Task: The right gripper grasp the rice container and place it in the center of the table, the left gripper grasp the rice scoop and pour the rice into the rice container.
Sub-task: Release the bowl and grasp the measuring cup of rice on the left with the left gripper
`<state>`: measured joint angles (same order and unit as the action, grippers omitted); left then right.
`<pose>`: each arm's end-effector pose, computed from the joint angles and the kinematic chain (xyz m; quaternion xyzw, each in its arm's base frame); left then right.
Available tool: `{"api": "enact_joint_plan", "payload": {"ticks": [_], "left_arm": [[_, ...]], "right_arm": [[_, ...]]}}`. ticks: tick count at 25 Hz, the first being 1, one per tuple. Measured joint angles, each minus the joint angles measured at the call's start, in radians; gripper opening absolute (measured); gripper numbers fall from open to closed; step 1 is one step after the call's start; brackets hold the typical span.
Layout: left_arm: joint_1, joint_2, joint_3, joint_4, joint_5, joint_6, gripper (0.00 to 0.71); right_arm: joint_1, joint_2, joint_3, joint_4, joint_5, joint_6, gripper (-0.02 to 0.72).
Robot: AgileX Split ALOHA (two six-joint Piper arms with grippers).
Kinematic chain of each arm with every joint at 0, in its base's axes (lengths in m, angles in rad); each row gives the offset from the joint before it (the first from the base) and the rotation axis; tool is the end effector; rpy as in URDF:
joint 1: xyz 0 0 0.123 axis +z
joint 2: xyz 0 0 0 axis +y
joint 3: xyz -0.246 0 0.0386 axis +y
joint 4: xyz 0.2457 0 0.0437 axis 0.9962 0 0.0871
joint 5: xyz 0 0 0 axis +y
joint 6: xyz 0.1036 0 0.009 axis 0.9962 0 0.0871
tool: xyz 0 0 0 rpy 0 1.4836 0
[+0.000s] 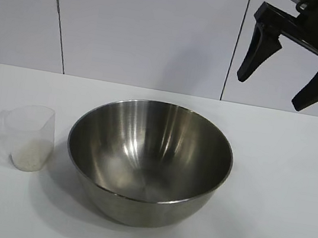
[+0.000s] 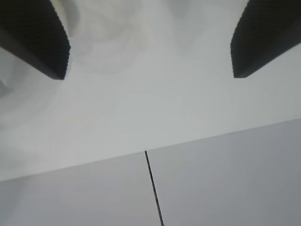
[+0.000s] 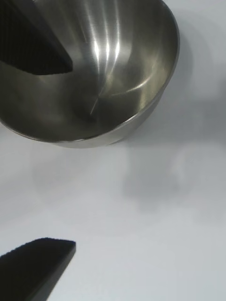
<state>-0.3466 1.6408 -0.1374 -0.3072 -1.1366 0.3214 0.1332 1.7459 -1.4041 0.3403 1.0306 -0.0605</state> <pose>0.2085 -0.0450 0.0941 0.1313 0.7899 0.0646 0.5955 0.3504 0.0770 0.2225 -0.0291 0.9773 0.1611 0.1345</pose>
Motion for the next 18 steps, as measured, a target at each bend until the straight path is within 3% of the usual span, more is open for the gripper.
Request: {"api": "enact_joint_plan", "payload": {"ticks": [18], "left_arm": [[0.000,0.259,-0.051,0.056,-0.014,-0.002,0.623]], "right_arm": [[0.000,0.000,0.000,-0.003,0.000,0.000,0.652]]}}
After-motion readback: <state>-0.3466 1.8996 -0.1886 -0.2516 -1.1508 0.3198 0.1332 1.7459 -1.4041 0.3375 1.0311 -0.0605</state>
